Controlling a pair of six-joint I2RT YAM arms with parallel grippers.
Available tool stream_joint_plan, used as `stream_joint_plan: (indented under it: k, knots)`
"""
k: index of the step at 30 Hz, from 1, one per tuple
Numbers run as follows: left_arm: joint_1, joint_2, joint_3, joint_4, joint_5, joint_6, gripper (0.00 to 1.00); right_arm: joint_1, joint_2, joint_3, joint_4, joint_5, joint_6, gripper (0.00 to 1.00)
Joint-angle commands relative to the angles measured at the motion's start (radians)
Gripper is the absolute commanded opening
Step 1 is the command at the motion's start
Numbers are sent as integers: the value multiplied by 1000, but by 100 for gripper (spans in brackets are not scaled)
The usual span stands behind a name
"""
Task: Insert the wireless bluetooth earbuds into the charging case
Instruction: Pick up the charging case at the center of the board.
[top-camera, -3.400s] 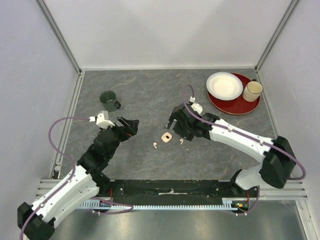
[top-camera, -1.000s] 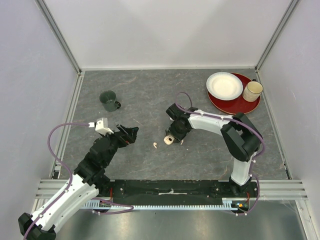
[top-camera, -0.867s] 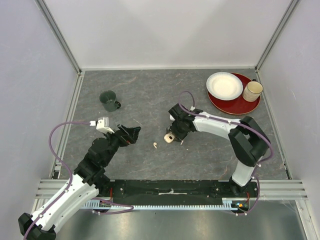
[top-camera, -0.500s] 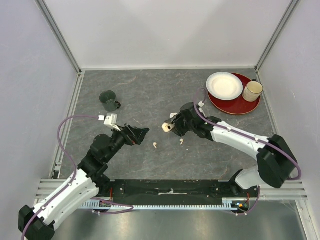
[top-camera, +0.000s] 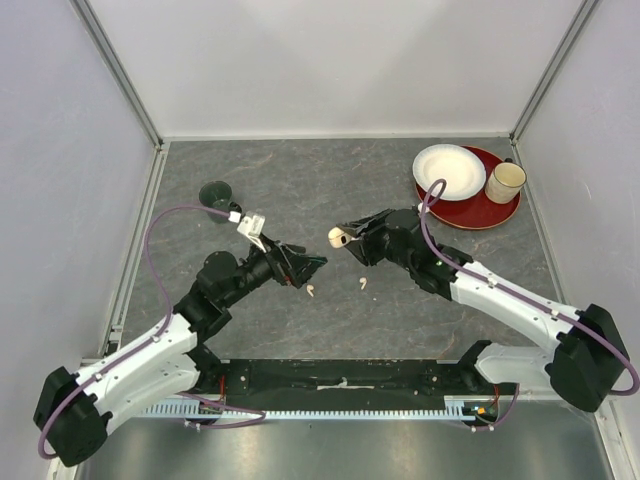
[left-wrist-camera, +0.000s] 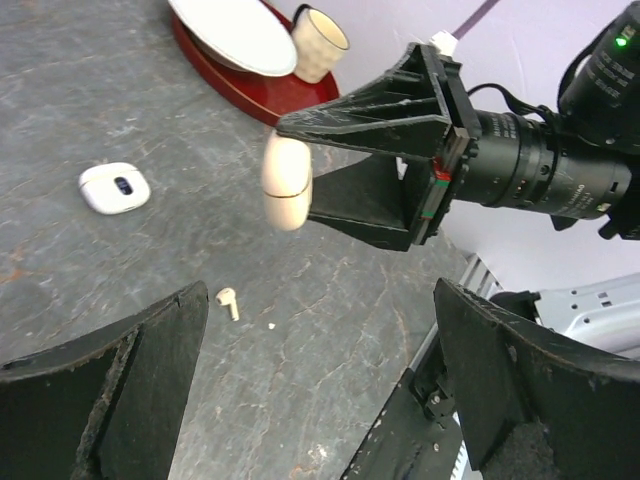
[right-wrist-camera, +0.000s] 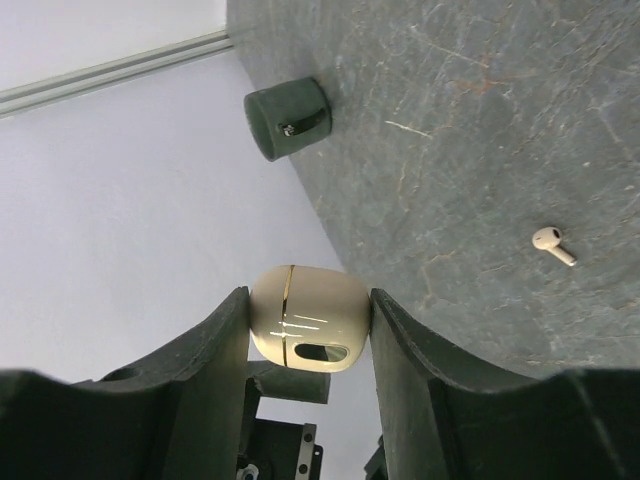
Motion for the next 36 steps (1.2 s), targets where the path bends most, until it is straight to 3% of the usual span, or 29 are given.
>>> stream_joint_plan:
  k: [1,5,15,28,31,36]
  knots:
    - [-58,52,68,103,-2,67,100,6,-50,-13,57,5,50,0]
    - [-98,105,100,117,-42,79,99,5,-70,-21,58,-10,65,0]
    - [-104,244,173,174,-58,115,82,5,-114,-50,61,-52,96,0]
    - [-112,330,194,250,-55,73,68,6,-130,-45,61,-76,100,0]
    - [-114,352,205,254,-50,68,63,5,-134,-45,63,-81,100,0]
    - [-115,364,205,263,-36,62,47,5,-137,-45,61,-79,103,0]
